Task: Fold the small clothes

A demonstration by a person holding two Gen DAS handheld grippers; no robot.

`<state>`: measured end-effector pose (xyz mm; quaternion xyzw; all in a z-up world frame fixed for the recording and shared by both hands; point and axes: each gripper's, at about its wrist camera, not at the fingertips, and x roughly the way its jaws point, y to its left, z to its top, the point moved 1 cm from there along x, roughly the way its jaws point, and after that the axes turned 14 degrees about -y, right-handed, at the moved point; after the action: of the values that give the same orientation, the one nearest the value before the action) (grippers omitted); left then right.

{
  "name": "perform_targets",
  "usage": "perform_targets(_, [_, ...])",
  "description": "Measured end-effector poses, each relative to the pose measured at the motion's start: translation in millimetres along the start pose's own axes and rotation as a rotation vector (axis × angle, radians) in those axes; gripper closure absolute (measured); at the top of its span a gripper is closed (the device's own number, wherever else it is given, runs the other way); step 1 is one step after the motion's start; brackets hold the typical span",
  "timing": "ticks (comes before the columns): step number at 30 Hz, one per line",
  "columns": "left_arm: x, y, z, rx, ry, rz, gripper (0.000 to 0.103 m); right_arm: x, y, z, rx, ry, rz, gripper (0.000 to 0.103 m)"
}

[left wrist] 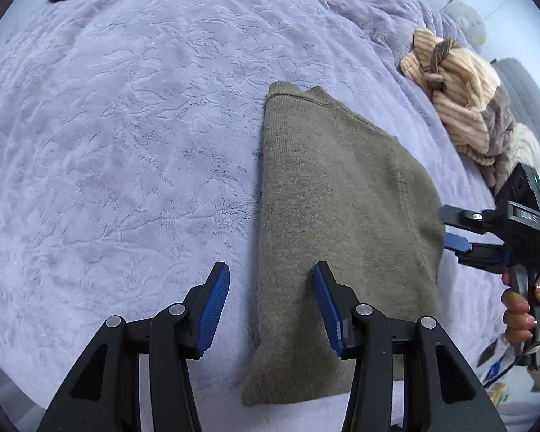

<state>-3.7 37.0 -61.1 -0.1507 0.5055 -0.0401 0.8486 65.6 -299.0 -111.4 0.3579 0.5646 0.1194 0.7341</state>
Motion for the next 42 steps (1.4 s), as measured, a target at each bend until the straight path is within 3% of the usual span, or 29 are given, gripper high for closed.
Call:
perform_targets(1, [0.5,-1.5,-1.2,0.004,0.005,0.003,0.054,13.1,-0.5,-0.2,0.004,0.013,-0.036,0.085])
perform_targets(2, [-0.9,-2.9,-1.7,0.006,0.003,-0.003,0.054,21.1,2.9,2.5,0.004,0.024,-0.068,0.09])
perform_targets(4, [-6.2,-4.7,-3.7,0.024,-0.013,-0.008,0.054,16.4,17.1,7.7,-0.055,-0.01,-0.067,0.091])
perform_targets(7, [-2.6,-7.3,-12.8,0.058,-0.006,0.01,0.038,-0.8,34.6,18.8,-0.199,-0.057,-0.147,0.091])
perform_targets(11, [10.5,-16.3,-27.0,0.104,0.025,0.014,0.038,3.3,-1.7,32.2,-0.148,-0.001,-0.229,0.088])
perform_targets(14, [8.0,-16.3,-29.0,0.092,0.029,0.011,0.038,-11.8,-9.8,26.2,-0.097,-0.021,-0.197,0.079])
perform_targets(17, [4.3,-15.5,-27.9,0.089,0.042,0.013,0.038,-33.5,-8.1,15.1,-0.094,-0.022,-0.221,0.074])
perform_targets(22, [-6.0,-25.6,-26.6,0.135,0.04,0.015,0.038,-64.8,24.6,-17.1,-0.133,-0.027,-0.097,0.075])
perform_targets(25, [2.0,-32.8,-35.1,0.184,0.07,0.047,0.038,-58.9,48.1,-45.5,-0.202,0.032,-0.028,0.076])
perform_targets(27, [10.2,-34.3,-42.4,0.202,0.095,0.06,0.038,-45.4,45.8,-57.3,-0.226,0.049,-0.078,0.076])
perform_targets(29, [15.0,-30.3,-48.3,0.187,0.112,0.063,0.038,-27.4,20.3,-66.6,-0.193,0.056,-0.181,0.076])
perform_targets(30, [16.1,-27.1,-50.5,0.17,0.124,0.057,0.038,-22.8,8.3,-69.4,-0.173,0.056,-0.222,0.08])
perform_targets(31, [15.9,-24.2,-52.1,0.155,0.133,0.052,0.038,-21.6,-12.6,-74.6,-0.108,0.06,-0.251,0.093])
perform_targets(32, [14.2,-22.3,-53.0,0.146,0.136,0.051,0.038,-24.1,-25.0,-78.3,-0.049,0.06,-0.241,0.094])
perform_targets(34, [8.9,-20.8,-54.2,0.145,0.134,0.056,0.038,-35.5,-40.5,-86.9,0.037,0.051,-0.213,0.094])
perform_targets(42, [-15.5,-38.7,-47.8,0.176,0.12,0.088,0.038,-66.3,-23.2,-95.3,-0.07,0.051,-0.303,0.077])
